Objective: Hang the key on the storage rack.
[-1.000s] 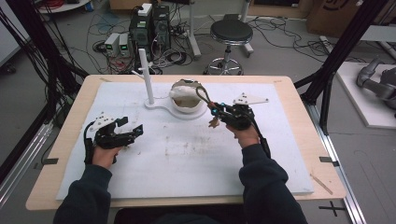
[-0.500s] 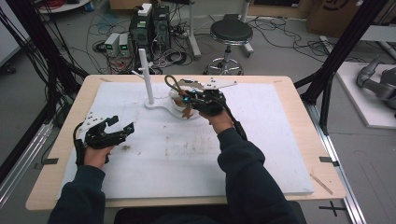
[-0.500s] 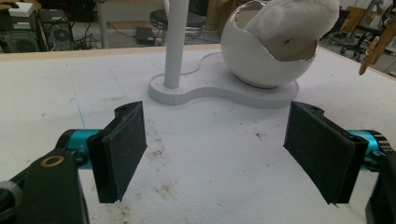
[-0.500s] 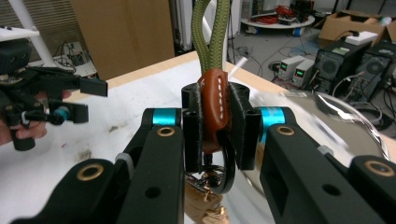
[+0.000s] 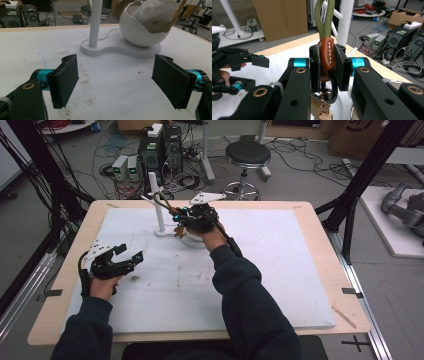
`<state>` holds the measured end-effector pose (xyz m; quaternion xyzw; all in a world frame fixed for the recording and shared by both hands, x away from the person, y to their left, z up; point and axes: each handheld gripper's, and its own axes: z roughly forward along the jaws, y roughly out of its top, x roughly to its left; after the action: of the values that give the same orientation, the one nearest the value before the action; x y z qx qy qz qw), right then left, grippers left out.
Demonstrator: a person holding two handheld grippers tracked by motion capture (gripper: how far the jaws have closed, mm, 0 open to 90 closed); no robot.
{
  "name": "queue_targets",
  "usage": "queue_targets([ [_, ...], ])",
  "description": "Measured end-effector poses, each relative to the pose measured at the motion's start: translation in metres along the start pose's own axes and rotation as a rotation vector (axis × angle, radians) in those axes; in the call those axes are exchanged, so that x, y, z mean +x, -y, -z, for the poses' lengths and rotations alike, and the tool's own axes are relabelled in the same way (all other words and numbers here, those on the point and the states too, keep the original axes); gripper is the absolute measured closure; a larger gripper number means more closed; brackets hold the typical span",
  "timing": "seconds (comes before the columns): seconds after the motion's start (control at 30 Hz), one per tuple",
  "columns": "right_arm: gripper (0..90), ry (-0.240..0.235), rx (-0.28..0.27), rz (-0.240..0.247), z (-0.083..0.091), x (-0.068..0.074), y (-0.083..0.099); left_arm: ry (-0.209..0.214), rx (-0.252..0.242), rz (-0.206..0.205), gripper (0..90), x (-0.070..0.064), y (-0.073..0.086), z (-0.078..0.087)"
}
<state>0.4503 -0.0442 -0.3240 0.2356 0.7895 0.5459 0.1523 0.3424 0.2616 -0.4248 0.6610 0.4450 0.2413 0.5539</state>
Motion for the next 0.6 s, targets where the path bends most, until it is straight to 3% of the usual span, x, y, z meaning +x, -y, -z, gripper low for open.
queue_targets([
  [0.27,77.7,0.006,0.008,0.015,-0.02,0.005,-0.01,-0.001,-0.002,0.003,21.0,0.0,0.0,0.0],
  [0.6,77.7,0.097,0.075,0.015,-0.039,0.002,-0.009,0.003,0.002,0.002,21.0,0.0,0.0,-0.001],
])
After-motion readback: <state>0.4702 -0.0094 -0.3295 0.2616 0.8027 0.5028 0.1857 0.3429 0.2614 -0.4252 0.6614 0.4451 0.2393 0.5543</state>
